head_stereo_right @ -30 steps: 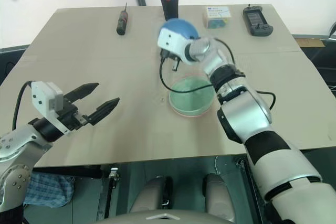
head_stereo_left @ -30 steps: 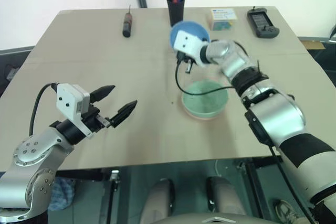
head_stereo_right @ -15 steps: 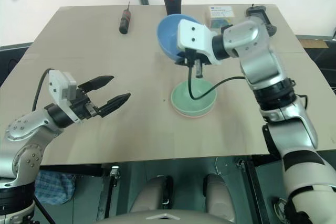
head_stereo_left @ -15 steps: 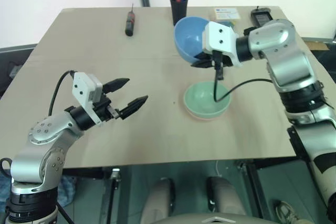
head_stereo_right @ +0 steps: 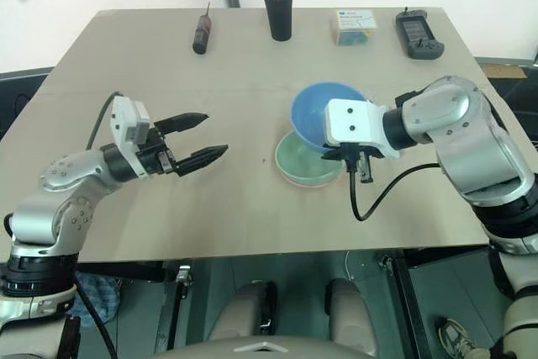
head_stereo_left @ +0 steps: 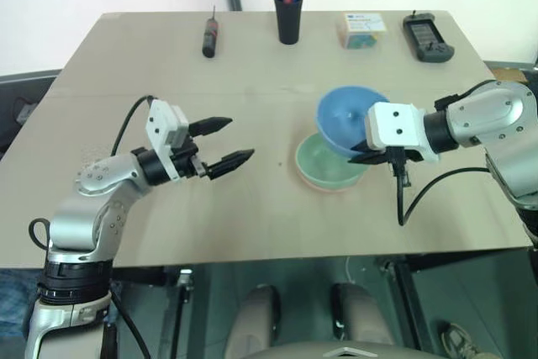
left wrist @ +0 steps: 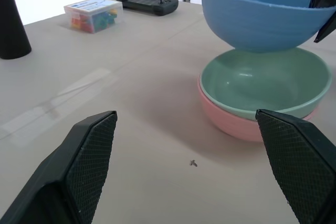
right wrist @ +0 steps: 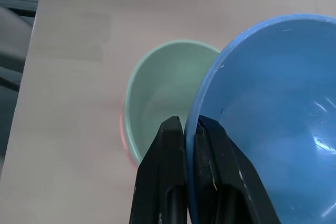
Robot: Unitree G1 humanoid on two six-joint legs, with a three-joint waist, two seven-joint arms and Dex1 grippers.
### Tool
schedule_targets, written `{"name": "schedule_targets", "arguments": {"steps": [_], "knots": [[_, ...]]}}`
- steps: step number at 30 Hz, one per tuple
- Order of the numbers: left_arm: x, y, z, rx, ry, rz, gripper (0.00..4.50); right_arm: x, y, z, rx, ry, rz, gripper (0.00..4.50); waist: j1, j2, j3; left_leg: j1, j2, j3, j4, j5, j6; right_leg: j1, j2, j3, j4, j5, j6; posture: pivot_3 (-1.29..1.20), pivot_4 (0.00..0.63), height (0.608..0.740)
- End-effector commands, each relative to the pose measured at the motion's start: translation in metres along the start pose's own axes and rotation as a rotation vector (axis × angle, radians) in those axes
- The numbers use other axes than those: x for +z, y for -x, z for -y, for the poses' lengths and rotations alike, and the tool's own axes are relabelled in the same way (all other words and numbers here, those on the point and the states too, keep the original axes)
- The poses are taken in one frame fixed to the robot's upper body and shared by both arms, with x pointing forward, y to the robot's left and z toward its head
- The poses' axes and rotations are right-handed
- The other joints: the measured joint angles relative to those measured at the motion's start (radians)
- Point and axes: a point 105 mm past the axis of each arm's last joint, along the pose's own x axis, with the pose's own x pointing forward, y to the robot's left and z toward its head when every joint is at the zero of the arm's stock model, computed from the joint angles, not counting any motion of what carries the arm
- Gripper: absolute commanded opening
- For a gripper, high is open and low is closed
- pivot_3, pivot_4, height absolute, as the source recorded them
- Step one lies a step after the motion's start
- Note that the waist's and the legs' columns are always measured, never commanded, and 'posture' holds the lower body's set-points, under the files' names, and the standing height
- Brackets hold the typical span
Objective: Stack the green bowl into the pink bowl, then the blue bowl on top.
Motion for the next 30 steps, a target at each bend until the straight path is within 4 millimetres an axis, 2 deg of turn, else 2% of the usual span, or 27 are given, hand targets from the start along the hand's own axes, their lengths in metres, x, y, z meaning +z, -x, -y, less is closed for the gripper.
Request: {"name": "schedule_targets", "arguments": {"steps": [1,2,3,6,9,11,14,18,20,26,30], "knots": [[0.008,-0.003,-0.002,-0.035,-0.049,0.007,4.5,0.011,0.01,-0.001,-0.066,0.015,0.021,0.07,0.001,0.0,0.0,0.0,0.0,0.0,0.0,0.0,0.0,0.0,0.0,0.0,0.0,0.0,0.0,0.0,0.15,0.74],[0.008,-0.004,-0.002,-0.043,-0.049,0.007,4.5,0.012,0.01,-0.002,-0.071,0.011,0.023,0.07,0.002,0.0,0.0,0.0,0.0,0.0,0.0,0.0,0.0,0.0,0.0,0.0,0.0,0.0,0.0,0.0,0.15,0.74],[0.008,-0.005,-0.002,-0.049,-0.05,0.007,4.5,0.013,0.01,-0.002,-0.076,0.009,0.026,0.38,0.004,0.0,0.0,0.0,0.0,0.0,0.0,0.0,0.0,0.0,0.0,0.0,0.0,0.0,0.0,0.0,0.15,0.74],[0.008,-0.007,-0.002,-0.061,-0.047,0.01,4.5,0.017,0.011,-0.003,-0.085,0.003,0.035,1.4,0.01,0.0,0.0,0.0,0.0,0.0,0.0,0.0,0.0,0.0,0.0,0.0,0.0,0.0,0.0,0.0,0.15,0.74],[0.008,-0.009,-0.001,-0.068,-0.04,0.016,4.5,0.02,0.012,-0.004,-0.095,-0.012,0.046,2.73,0.011,0.0,0.0,0.0,0.0,0.0,0.0,0.0,0.0,0.0,0.0,0.0,0.0,0.0,0.0,0.0,0.15,0.74],[0.007,-0.011,0.004,-0.089,-0.04,0.012,4.5,0.022,0.014,-0.002,-0.113,-0.038,0.055,3.31,0.012,0.0,0.0,0.0,0.0,0.0,0.0,0.0,0.0,0.0,0.0,0.0,0.0,0.0,0.0,0.0,0.15,0.74],[0.006,-0.011,0.01,-0.105,-0.041,0.009,4.5,0.022,0.018,0.0,-0.143,-0.08,0.081,3.31,0.012,0.0,0.0,0.0,0.0,0.0,0.0,0.0,0.0,0.0,0.0,0.0,0.0,0.0,0.0,0.0,0.15,0.74],[0.008,-0.009,0.01,-0.074,-0.027,0.017,4.5,0.011,0.026,-0.006,-0.178,-0.204,0.146,3.31,0.013,-0.001,0.0,0.0,0.0,0.0,0.0,0.0,0.0,0.001,0.0,-0.001,0.0,0.0,0.0,0.0,0.15,0.74],[0.008,-0.004,0.01,-0.041,-0.02,0.018,4.5,0.0,0.033,-0.009,-0.228,-0.282,0.204,3.31,0.016,-0.002,0.0,-0.001,0.0,0.0,0.0,0.0,0.0,0.001,0.0,-0.001,-0.001,0.0,0.0,0.0,0.15,0.74],[0.002,0.007,0.016,0.053,0.05,0.025,4.5,-0.037,0.049,-0.023,-0.321,-0.441,0.214,3.31,0.017,-0.002,0.0,0.0,0.0,-0.001,0.001,0.0,0.0,0.002,-0.001,-0.001,-0.002,0.0,0.0,0.0,0.15,0.74],[-0.007,0.014,0.02,0.094,0.05,-0.009,4.5,-0.058,0.057,-0.04,-0.328,-0.474,0.232,3.31,0.017,-0.002,0.0,0.001,0.0,0.0,0.001,0.0,0.0,0.004,0.0,-0.002,-0.001,0.0,0.0,0.0,0.15,0.74]]}}
